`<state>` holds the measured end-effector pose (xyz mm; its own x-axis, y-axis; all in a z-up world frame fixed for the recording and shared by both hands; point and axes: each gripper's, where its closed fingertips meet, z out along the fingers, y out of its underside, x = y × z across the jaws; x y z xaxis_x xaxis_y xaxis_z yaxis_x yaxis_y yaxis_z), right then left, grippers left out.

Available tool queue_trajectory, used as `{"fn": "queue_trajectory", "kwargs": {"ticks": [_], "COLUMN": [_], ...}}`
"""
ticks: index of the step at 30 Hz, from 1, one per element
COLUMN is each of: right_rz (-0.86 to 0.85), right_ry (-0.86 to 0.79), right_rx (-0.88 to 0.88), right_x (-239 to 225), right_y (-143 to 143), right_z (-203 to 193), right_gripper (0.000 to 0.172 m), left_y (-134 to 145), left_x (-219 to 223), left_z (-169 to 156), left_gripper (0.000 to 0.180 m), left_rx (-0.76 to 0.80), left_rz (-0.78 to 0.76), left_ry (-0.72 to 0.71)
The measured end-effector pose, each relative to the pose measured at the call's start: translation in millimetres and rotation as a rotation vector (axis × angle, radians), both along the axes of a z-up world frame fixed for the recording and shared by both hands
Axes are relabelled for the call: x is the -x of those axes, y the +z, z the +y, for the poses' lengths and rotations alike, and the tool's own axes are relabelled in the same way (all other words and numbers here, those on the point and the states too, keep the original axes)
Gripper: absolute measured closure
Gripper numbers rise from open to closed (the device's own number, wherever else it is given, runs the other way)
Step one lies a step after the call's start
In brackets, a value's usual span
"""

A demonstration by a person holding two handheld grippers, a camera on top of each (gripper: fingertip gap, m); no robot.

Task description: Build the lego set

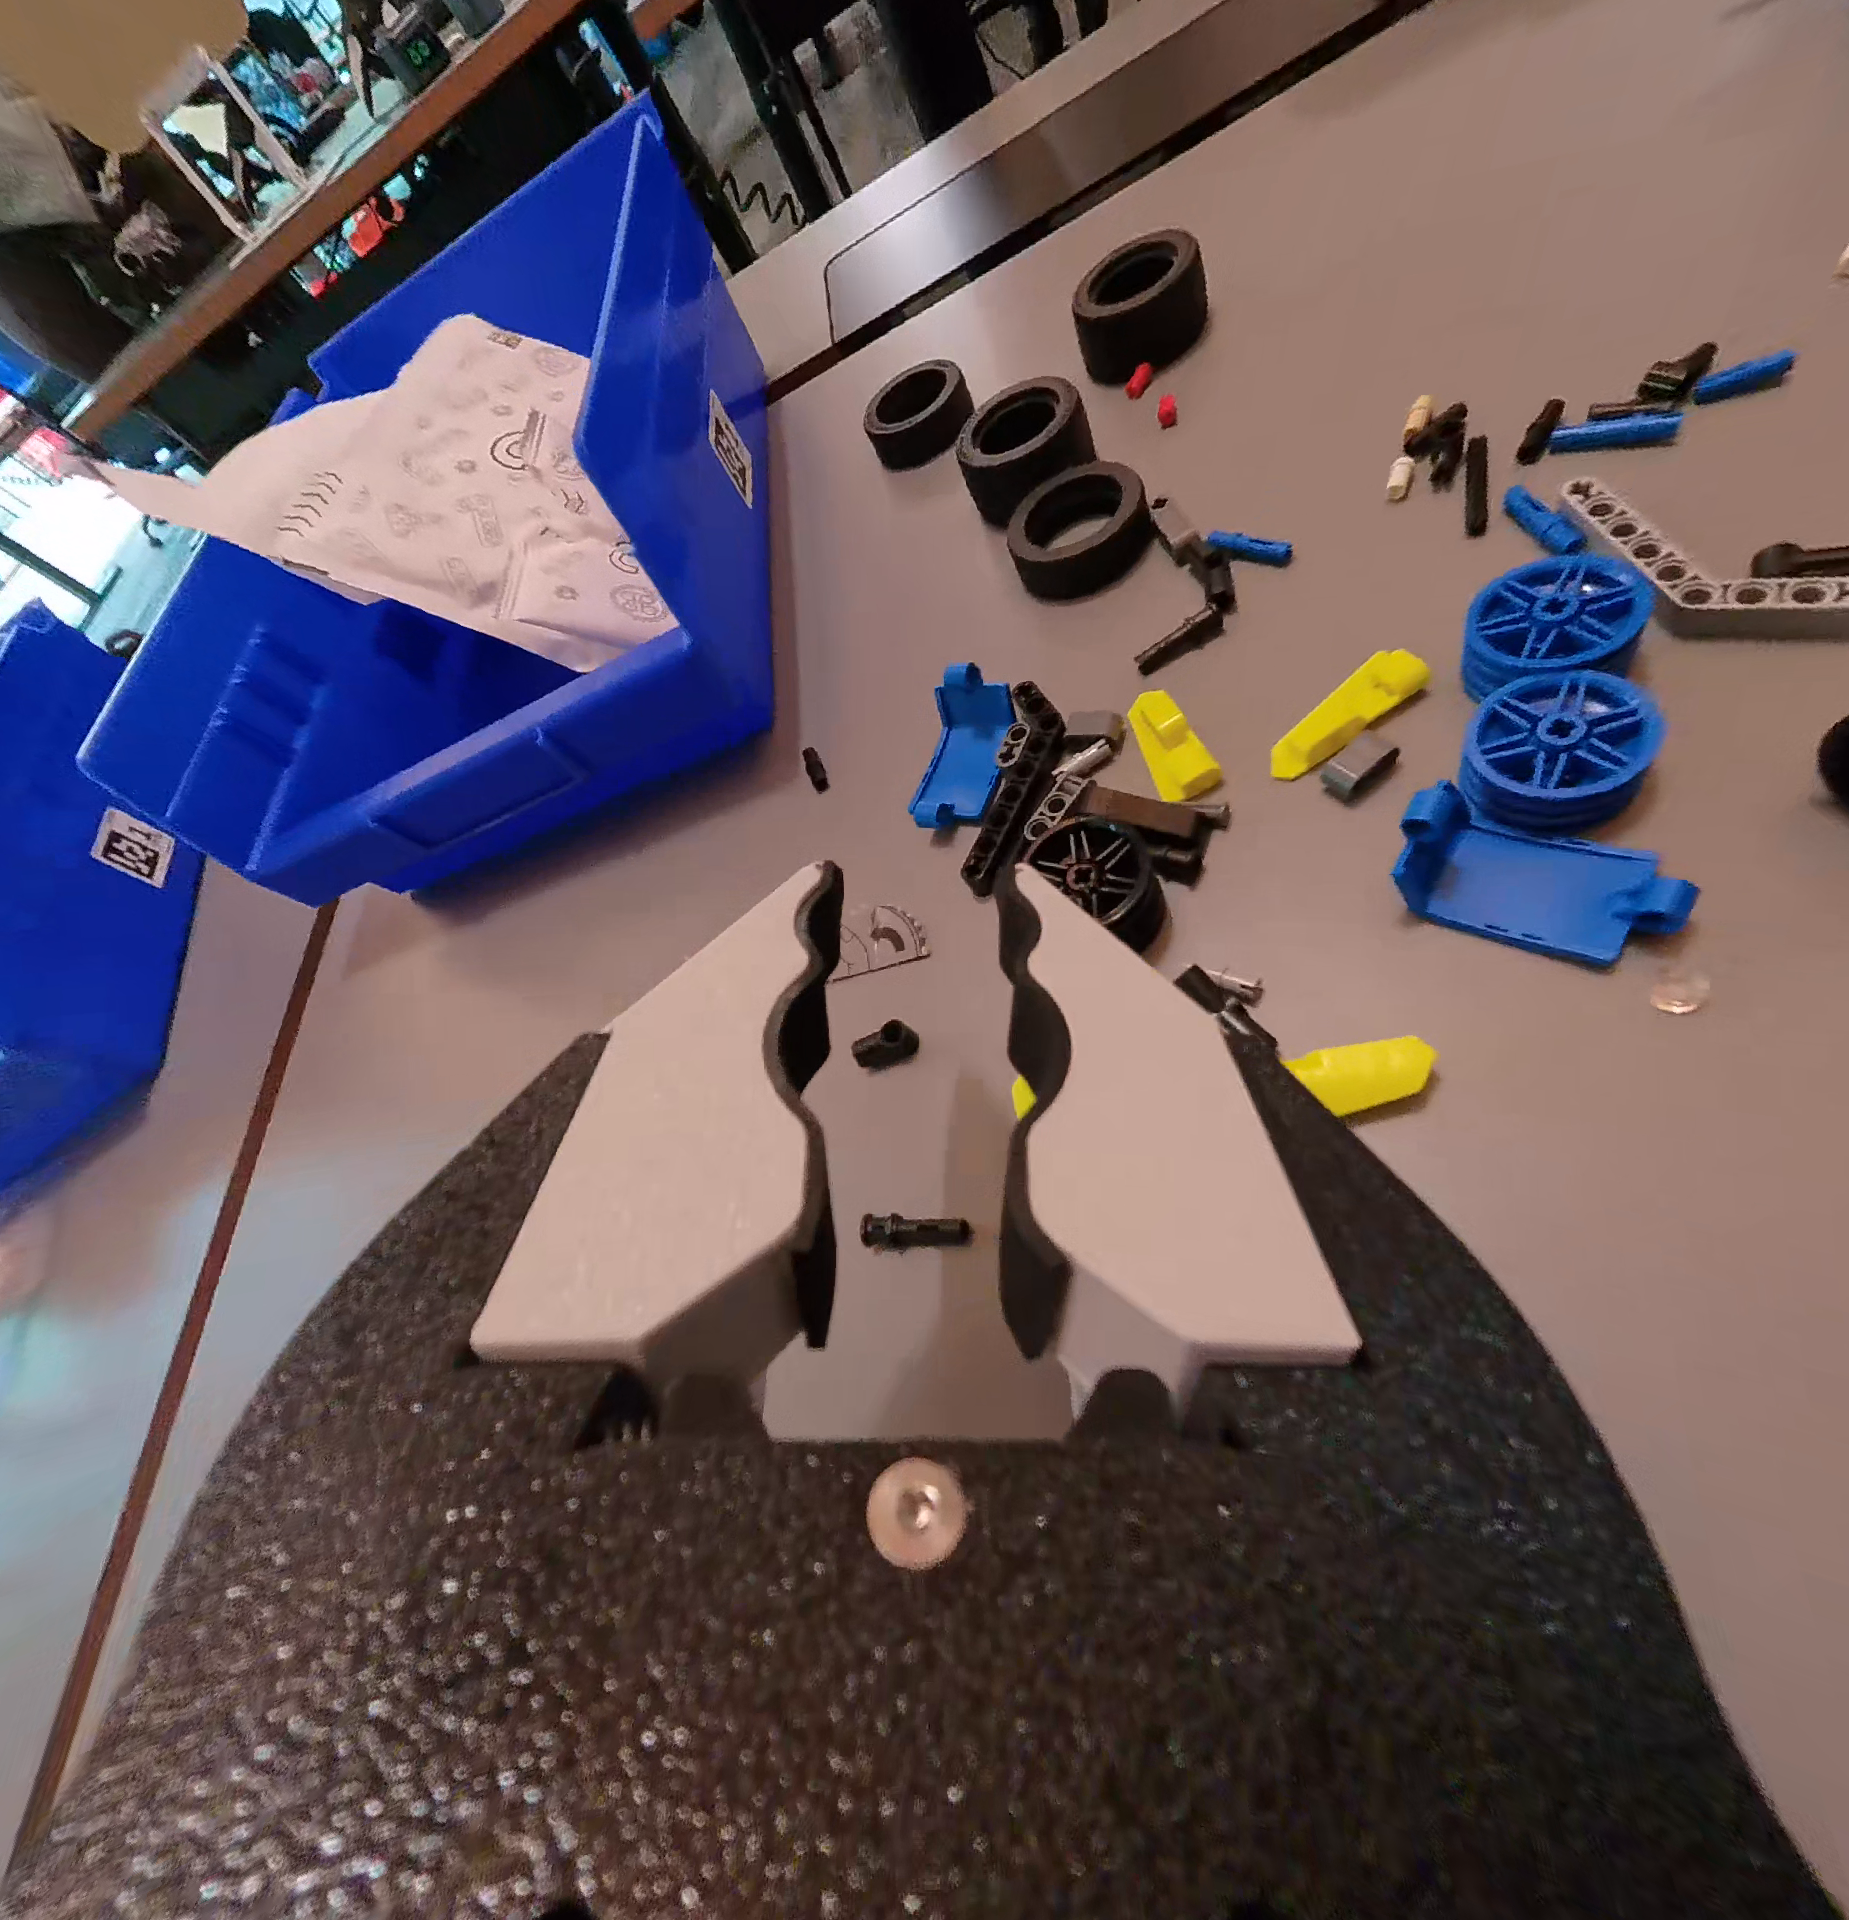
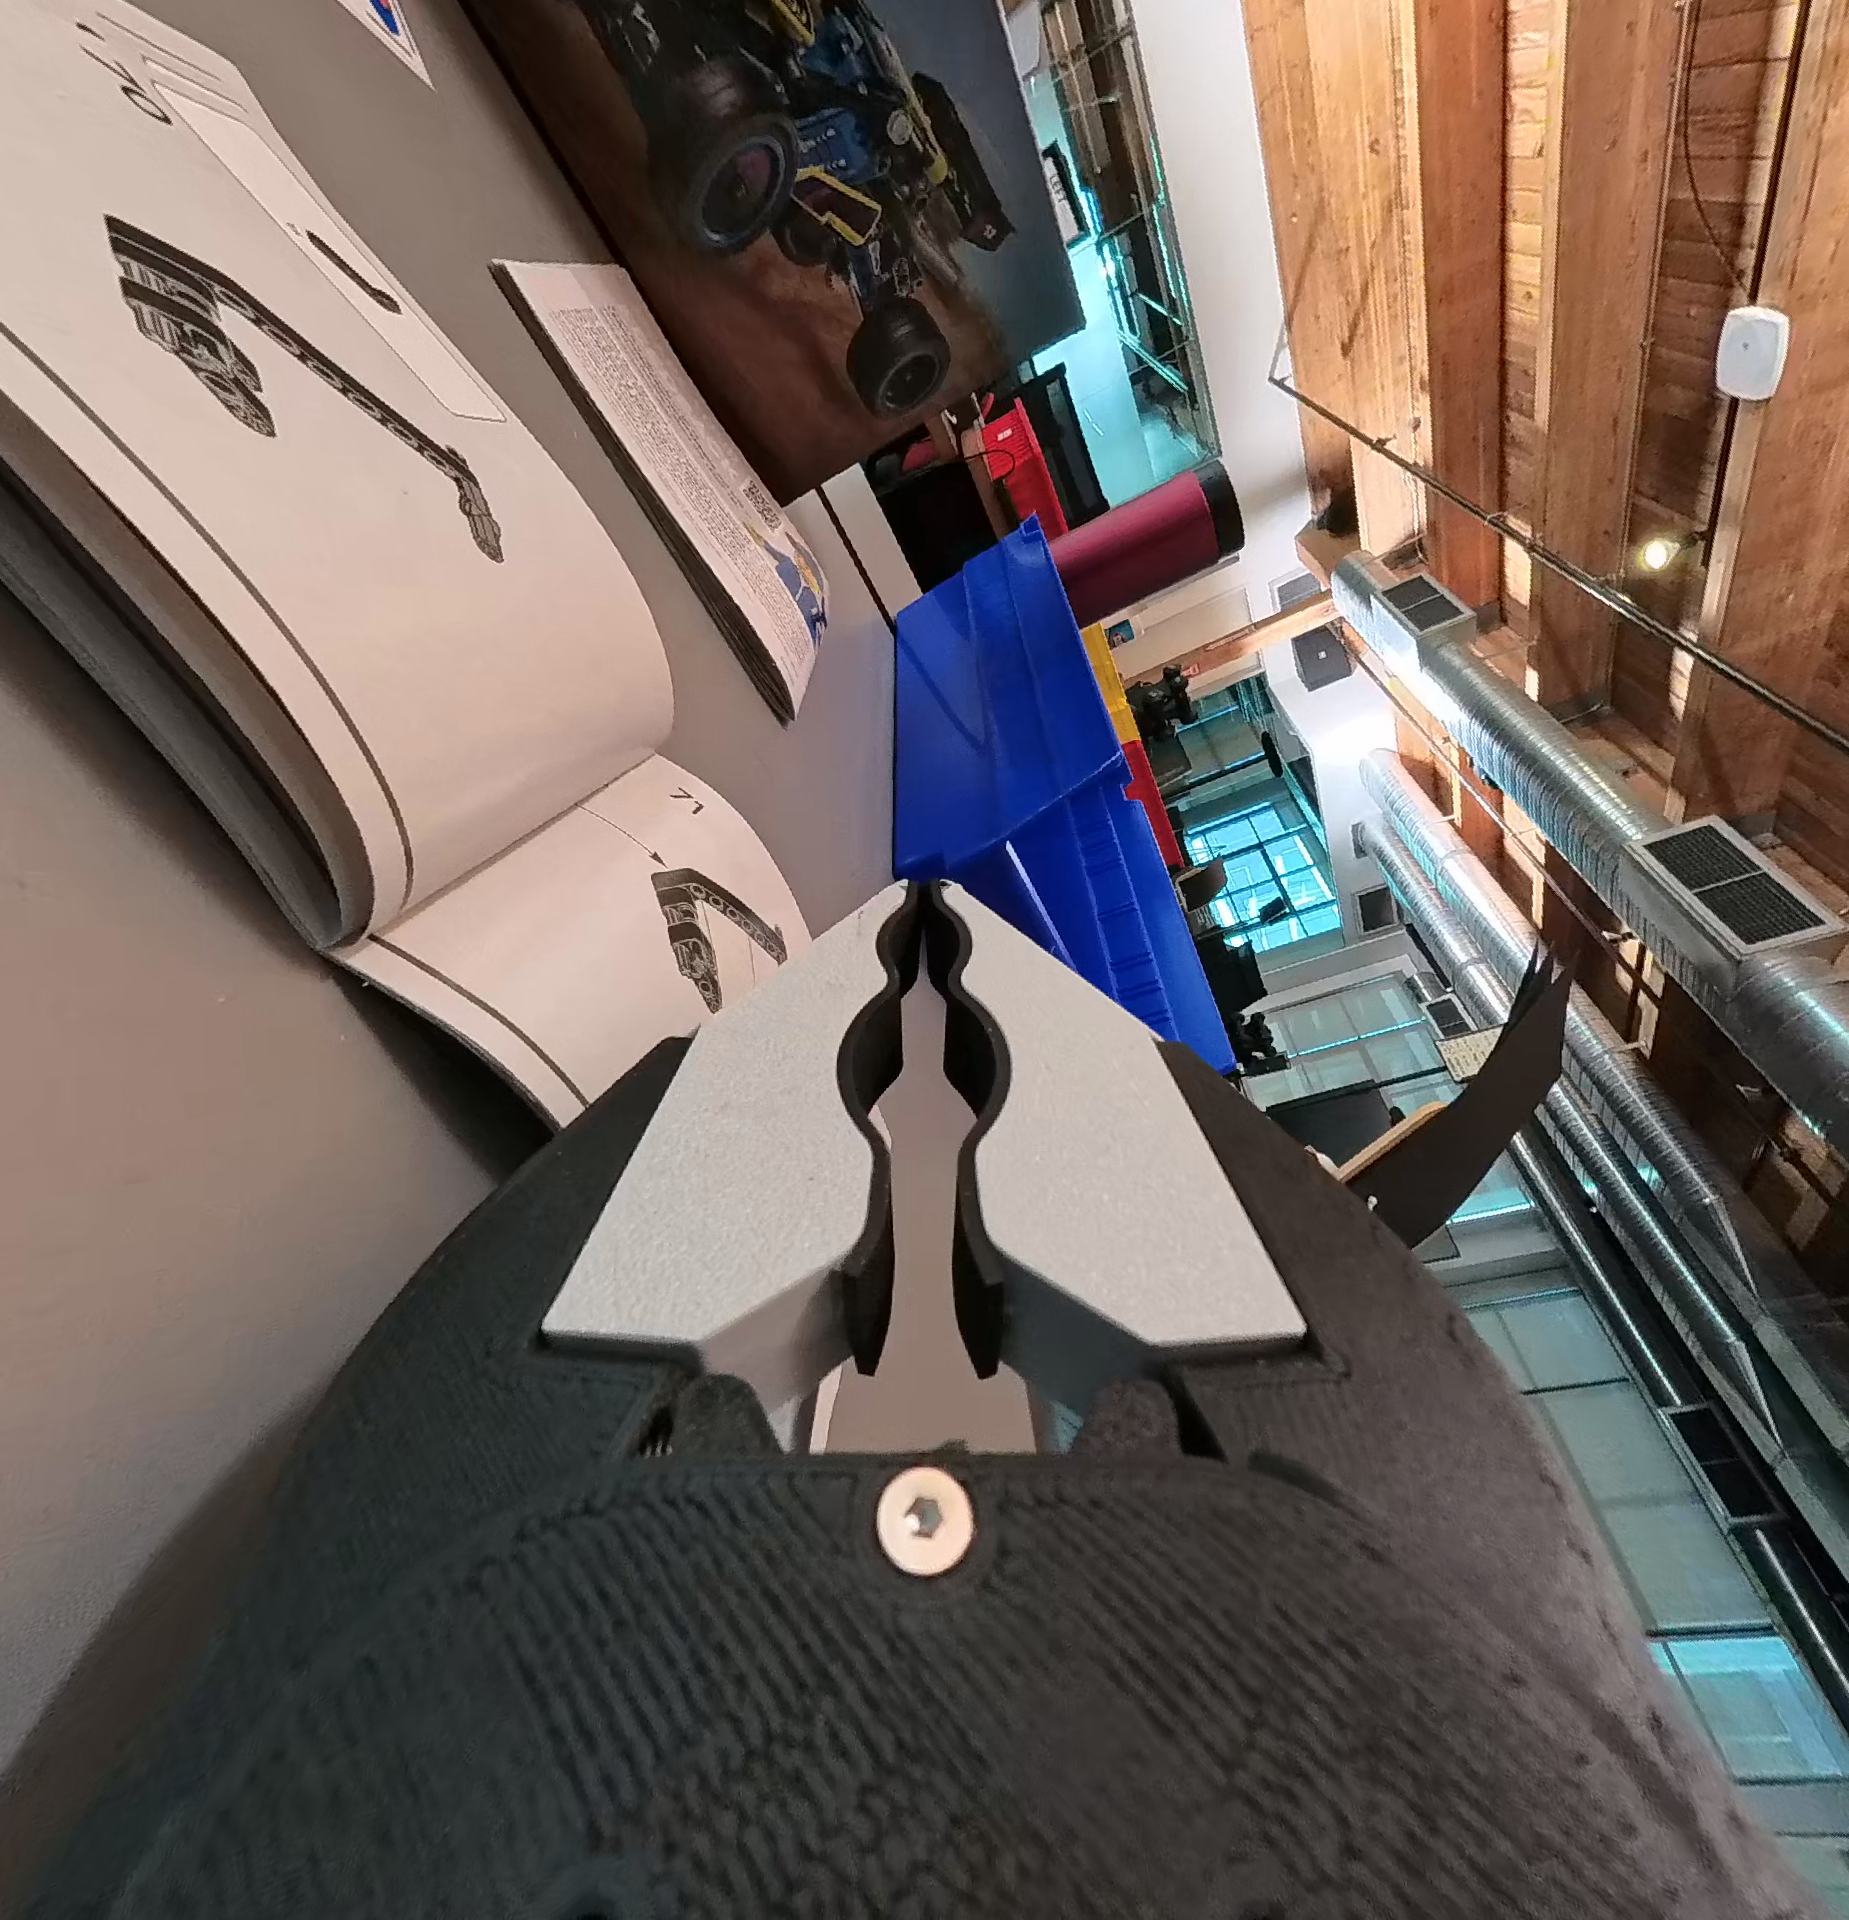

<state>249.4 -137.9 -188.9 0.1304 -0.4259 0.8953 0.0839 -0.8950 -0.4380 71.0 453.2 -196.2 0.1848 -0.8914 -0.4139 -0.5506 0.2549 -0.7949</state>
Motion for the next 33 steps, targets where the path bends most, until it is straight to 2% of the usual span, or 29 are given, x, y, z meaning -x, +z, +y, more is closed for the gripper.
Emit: {"fn": "queue_trajectory", "kwargs": {"ticks": [15,25,29,30,31,33], "right_rz": [0.006,0.024,0.033,0.038,0.091,0.182], "right_ry": [0.055,0.278,0.444,0.51,0.577,0.614], "right_rx": [0.001,0.093,-0.02,-0.076,-0.117,-0.147], "right_x": [4,21,40,48,55,60], "right_y": [-1,-11,-2,3,-1,-6], "right_z": [8,48,66,71,78,84], "right_gripper": [0.172,0.172,0.172,0.17,0.159,0.148], "left_y": [-4,-11,-11,-12,-13,-14], "left_x": [-8,-5,-7,-7,-8,-7], "left_z": [-17,-22,-23,-24,-25,-27], "left_gripper": [0.155,0.156,0.156,0.156,0.156,0.156], "left_rx": [0.004,0.016,0.017,0.023,0.027,0.027], "left_rz": [0.027,0.032,0.035,0.037,0.039,0.043], "left_ry": [-0.022,-0.027,-0.031,-0.034,-0.035,-0.035]}}
